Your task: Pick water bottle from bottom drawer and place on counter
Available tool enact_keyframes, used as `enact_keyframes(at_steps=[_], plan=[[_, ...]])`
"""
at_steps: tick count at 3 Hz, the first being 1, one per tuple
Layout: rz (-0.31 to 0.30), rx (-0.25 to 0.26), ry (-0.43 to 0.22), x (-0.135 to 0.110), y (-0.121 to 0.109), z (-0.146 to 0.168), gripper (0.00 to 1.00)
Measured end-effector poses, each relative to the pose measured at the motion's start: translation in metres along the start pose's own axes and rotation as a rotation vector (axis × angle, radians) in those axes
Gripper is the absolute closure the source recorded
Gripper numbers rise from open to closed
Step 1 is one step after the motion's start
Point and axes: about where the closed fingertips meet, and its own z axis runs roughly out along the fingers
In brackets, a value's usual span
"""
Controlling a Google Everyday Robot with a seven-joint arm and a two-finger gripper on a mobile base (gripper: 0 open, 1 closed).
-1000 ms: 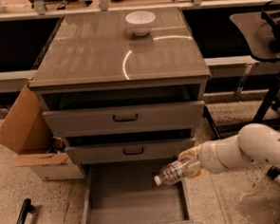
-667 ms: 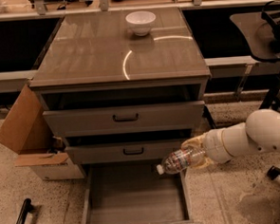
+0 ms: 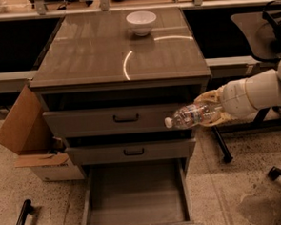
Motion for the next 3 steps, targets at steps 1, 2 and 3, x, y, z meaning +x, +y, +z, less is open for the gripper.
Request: enact_keyframes(at_steps=[1,2,3], plan=[[-0.003,0.004,-0.003,-0.001,-0.004,-0.001,1.0],[-0.027,0.037,-0.036,-0.013,-0.038,-0.014,1.0],[-0.033,0.119,-0.093,-0.033,-0.093,-0.04,1.0]])
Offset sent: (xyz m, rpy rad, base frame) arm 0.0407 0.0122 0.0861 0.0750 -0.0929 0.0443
